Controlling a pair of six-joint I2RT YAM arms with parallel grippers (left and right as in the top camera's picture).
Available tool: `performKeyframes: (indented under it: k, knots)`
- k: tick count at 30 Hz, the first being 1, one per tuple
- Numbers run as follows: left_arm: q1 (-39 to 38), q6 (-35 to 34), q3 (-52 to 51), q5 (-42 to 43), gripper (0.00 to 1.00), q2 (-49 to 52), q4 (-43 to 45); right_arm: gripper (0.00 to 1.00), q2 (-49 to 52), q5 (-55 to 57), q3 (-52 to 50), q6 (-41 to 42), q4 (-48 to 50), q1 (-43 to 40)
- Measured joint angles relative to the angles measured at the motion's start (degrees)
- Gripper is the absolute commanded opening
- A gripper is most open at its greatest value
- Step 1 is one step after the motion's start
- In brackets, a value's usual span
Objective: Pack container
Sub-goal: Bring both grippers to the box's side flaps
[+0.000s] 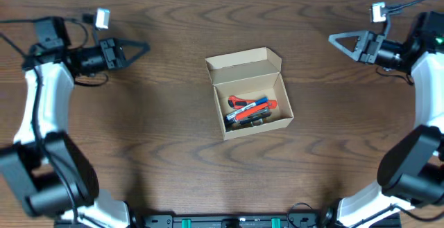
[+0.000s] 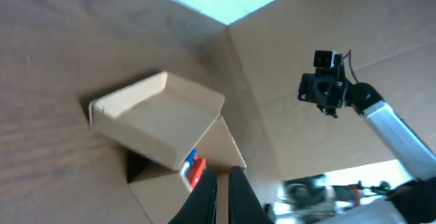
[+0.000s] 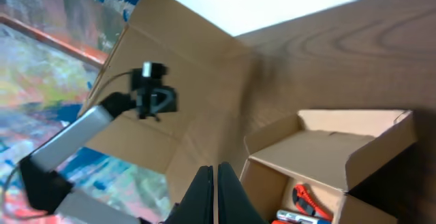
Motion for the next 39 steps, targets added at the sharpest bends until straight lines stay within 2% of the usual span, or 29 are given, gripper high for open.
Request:
performKeyframes:
  k: [7,18,28,39]
  knots:
    - [0.00,0.02,-0.46,2.36,0.06,10.38,0.85,0.01,5.38,-0.15,0.00,-0.15,-0.44,1.01]
    - [-1.86,0.24,-0.46,4.20,0.06,20.44,1.14,0.01,17.97,-0.50,0.00,-0.22,1.11,3.93]
    - [-8.15,2.84,-0.48,7.45,0.06,22.40,6.99,0.01,25.59,-3.52,-0.02,-0.24,5.46,4.90]
    - [-11.61,4.17,-0.48,7.45,0.06,22.40,7.50,0.01,29.20,-4.26,-0.02,-0.24,9.94,4.90]
